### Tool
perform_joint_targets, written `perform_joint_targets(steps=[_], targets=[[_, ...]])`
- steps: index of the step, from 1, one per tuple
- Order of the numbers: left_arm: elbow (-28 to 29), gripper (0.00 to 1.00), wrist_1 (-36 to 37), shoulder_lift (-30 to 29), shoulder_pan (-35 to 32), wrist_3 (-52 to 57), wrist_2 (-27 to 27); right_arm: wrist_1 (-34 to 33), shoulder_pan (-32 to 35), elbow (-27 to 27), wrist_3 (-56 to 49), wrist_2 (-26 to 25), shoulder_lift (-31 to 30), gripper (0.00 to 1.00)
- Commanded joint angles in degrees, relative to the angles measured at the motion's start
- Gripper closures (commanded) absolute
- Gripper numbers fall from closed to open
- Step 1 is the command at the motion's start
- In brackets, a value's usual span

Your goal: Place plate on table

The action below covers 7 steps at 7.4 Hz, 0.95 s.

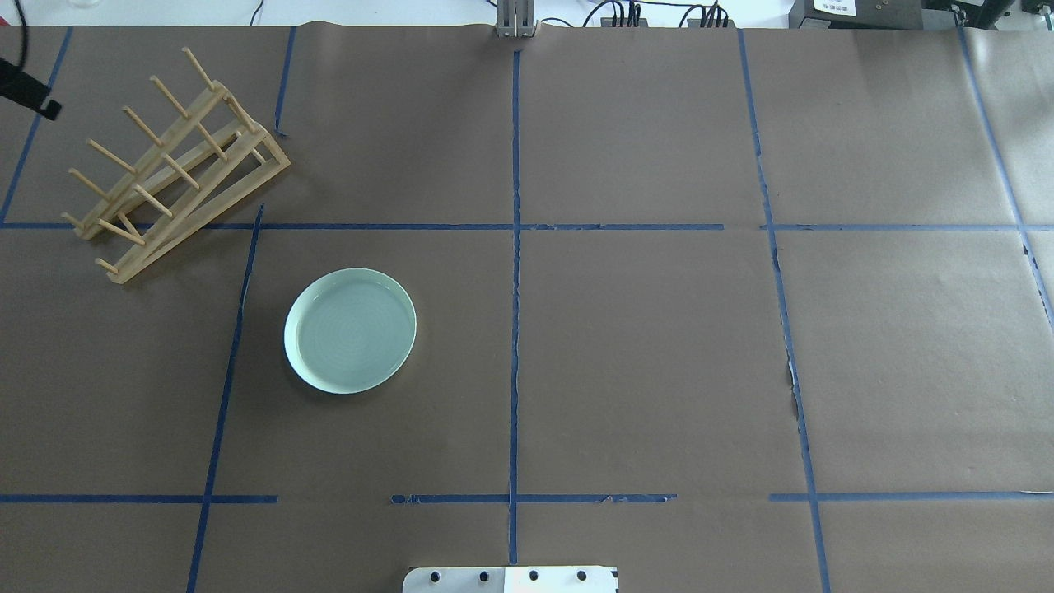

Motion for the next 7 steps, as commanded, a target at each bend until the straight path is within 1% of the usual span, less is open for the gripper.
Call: perform_joint_targets(steps=[1, 3, 4, 5, 6, 7], targets=[[7.0, 0.0, -0.4, 6.6, -11.6, 17.0, -0.7, 0.0, 0.0, 0.0, 0.0, 0.0, 0.0, 0.0], [6.9, 0.0, -0.6, 14.1, -12.0, 16.9, -0.5, 0.0, 0.0, 0.0, 0.0, 0.0, 0.0, 0.0], [7.1, 0.0, -0.2, 14.5, -12.2, 17.0, -0.6, 0.0, 0.0, 0.0, 0.0, 0.0, 0.0, 0.0], [6.8, 0.0, 0.2, 14.8, -13.3, 16.6, -3.6, 0.0, 0.0, 0.0, 0.0, 0.0, 0.0, 0.0], [7.0, 0.0, 0.8, 16.5, -13.8, 16.7, -6.5, 0.0, 0.0, 0.0, 0.0, 0.0, 0.0, 0.0], [5.8, 0.0, 2.8, 16.6, -14.9, 16.6, -6.6, 0.0, 0.0, 0.0, 0.0, 0.0, 0.0, 0.0]])
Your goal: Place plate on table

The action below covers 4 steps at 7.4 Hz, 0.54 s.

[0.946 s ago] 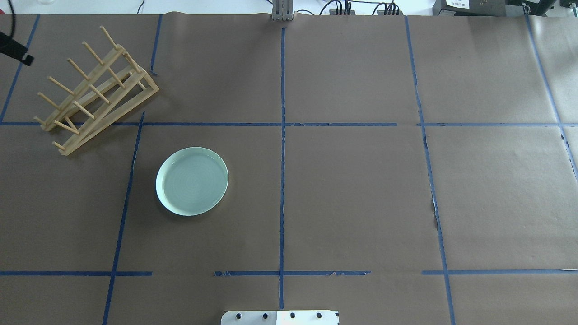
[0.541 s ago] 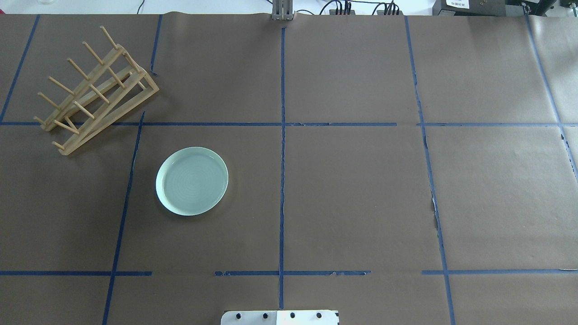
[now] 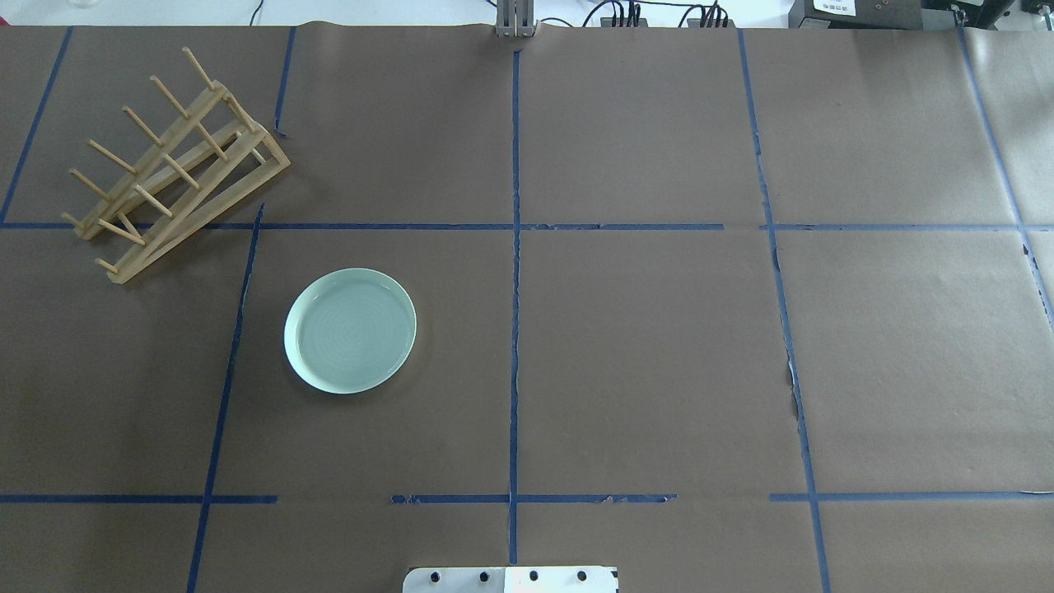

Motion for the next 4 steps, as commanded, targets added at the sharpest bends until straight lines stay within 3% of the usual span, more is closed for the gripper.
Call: perform_joint_targets(steps=[1, 4], targets=[[-1.7, 0.0, 7.7, -0.4, -1.2, 0.0, -1.1, 0.0, 0.0, 0.0, 0.0, 0.0, 0.0, 0.0], [-6.6, 0.0, 10.6, 0.2, -1.3, 0.1, -0.4, 0.0, 0.0, 0.0, 0.0, 0.0, 0.0, 0.0]])
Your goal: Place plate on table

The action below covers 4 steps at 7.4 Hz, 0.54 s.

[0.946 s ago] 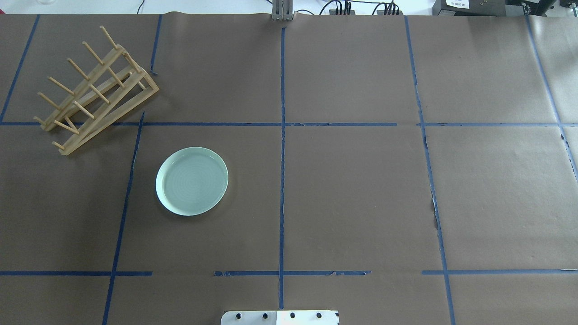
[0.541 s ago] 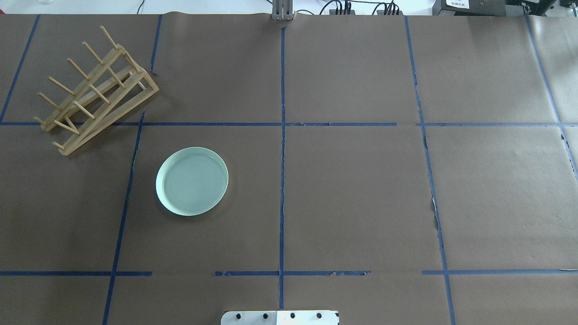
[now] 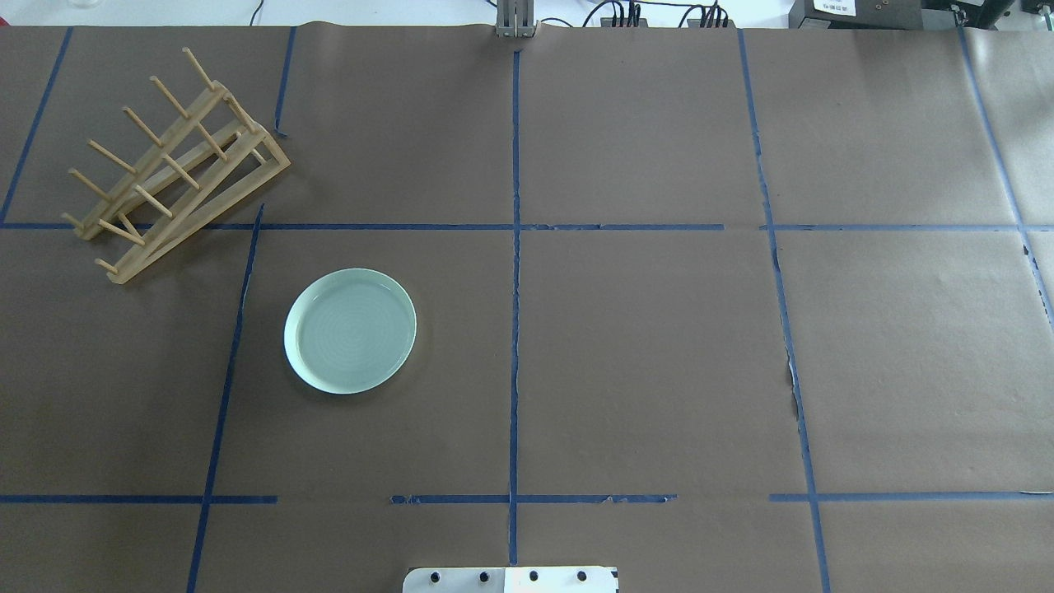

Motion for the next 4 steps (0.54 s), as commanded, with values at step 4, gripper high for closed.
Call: perform_joint_targets(steps=[4], targets=[[-2.4, 0.0, 0.5, -0.5, -0.1, 0.3, -0.3, 0.0, 0.0, 0.0, 0.0, 0.0, 0.0, 0.0]])
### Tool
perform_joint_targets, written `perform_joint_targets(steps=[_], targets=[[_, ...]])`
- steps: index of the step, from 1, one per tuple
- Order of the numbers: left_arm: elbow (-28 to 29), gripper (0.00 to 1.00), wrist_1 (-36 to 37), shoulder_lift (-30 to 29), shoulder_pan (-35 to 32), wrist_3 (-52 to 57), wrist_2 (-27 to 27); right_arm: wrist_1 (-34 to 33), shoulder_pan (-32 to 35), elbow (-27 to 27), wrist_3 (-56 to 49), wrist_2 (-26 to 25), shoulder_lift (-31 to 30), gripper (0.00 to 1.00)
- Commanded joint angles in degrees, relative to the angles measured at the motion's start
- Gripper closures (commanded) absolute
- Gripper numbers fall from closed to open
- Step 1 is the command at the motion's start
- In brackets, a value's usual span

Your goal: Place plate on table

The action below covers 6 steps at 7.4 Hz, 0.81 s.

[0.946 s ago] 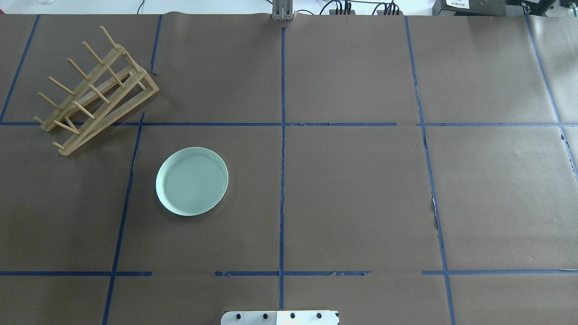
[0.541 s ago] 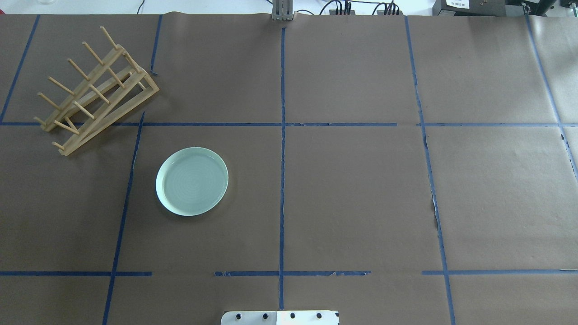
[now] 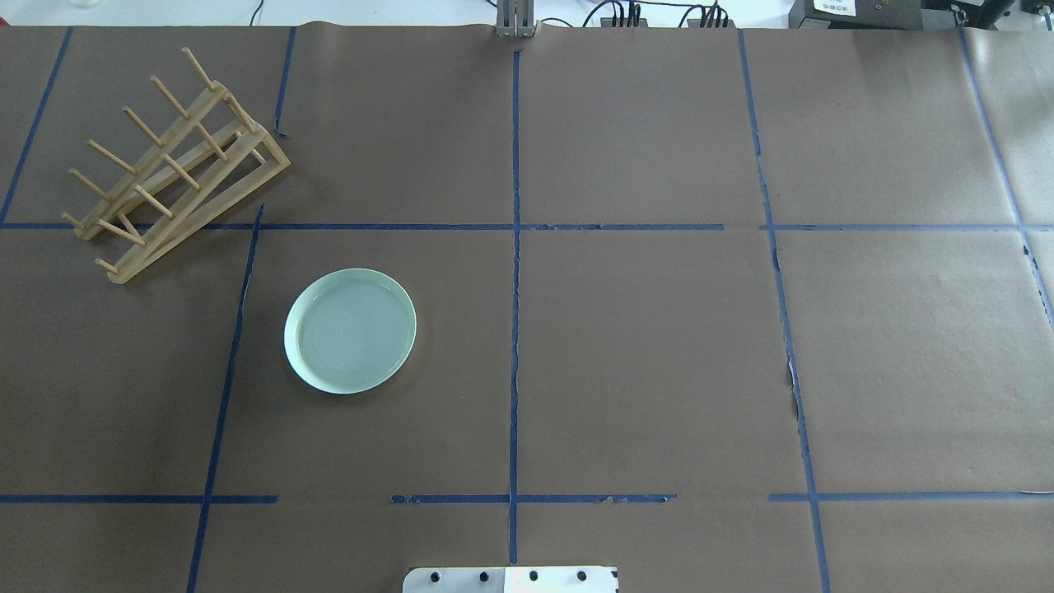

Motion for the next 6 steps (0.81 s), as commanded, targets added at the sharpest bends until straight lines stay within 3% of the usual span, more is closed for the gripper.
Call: perform_joint_targets(steps=[1, 6], targets=[[-0.2, 0.0, -0.1, -0.1, 0.0, 0.1, -0.3, 0.0, 0.0, 0.0, 0.0, 0.0, 0.0, 0.0], [-1.1, 0.0, -0.1, -0.1, 0.0, 0.0, -0.4, 0.0, 0.0, 0.0, 0.0, 0.0, 0.0, 0.0]])
